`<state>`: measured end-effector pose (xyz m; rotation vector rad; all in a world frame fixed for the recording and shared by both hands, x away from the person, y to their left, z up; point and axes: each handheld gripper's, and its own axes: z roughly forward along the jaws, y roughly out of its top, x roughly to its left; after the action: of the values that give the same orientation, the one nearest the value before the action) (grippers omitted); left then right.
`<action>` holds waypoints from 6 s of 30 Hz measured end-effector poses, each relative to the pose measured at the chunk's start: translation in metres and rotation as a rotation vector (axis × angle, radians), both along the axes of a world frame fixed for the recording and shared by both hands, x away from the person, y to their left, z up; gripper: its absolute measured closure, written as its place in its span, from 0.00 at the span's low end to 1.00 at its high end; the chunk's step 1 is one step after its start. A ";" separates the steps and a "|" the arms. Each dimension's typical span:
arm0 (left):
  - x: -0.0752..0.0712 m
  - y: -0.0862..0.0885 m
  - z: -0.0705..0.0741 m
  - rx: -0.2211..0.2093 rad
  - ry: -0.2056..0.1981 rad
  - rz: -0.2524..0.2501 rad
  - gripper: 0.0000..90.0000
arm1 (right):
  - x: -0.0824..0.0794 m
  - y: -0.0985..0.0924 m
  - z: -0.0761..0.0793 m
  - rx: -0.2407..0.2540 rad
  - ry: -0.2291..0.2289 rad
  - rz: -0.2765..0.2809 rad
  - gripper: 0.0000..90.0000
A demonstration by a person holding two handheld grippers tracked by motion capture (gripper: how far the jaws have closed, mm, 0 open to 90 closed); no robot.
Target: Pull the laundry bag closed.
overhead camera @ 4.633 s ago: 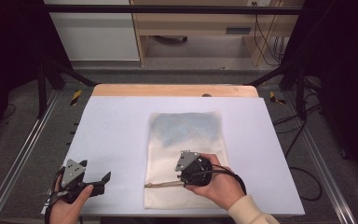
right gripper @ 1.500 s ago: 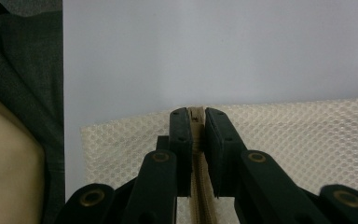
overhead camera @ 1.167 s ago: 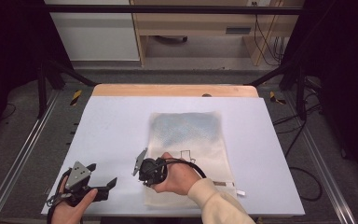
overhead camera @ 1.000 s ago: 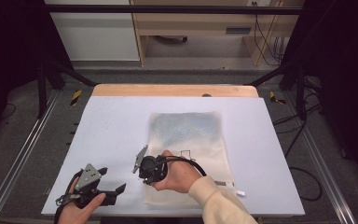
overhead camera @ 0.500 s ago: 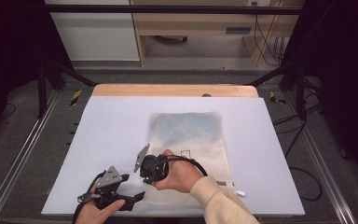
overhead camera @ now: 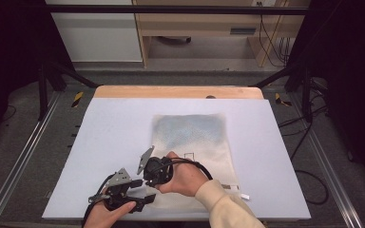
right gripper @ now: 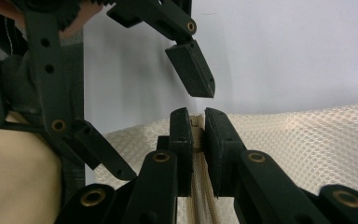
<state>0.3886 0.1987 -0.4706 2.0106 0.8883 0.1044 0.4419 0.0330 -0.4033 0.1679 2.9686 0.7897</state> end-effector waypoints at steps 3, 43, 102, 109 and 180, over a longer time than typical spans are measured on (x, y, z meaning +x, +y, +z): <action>0.002 -0.001 -0.001 0.004 0.002 0.005 0.25 | 0.000 0.000 0.000 -0.002 0.002 0.004 0.91; 0.018 -0.006 -0.015 -0.186 0.162 -0.070 0.61 | -0.002 -0.005 0.005 0.012 -0.005 0.007 0.91; 0.028 -0.005 -0.017 -0.165 0.160 -0.063 0.93 | -0.004 -0.012 -0.002 0.010 -0.034 0.012 0.91; 0.028 -0.004 -0.016 -0.169 0.156 -0.052 0.93 | -0.004 -0.012 -0.003 0.015 -0.040 0.015 0.91; 0.027 -0.002 -0.012 -0.151 0.131 -0.041 0.93 | -0.001 -0.030 -0.010 -0.021 -0.042 -0.009 0.91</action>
<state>0.4157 0.1971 -0.4830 1.9100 0.9090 -0.1150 0.4407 0.0025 -0.4132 0.1613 2.9337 0.7513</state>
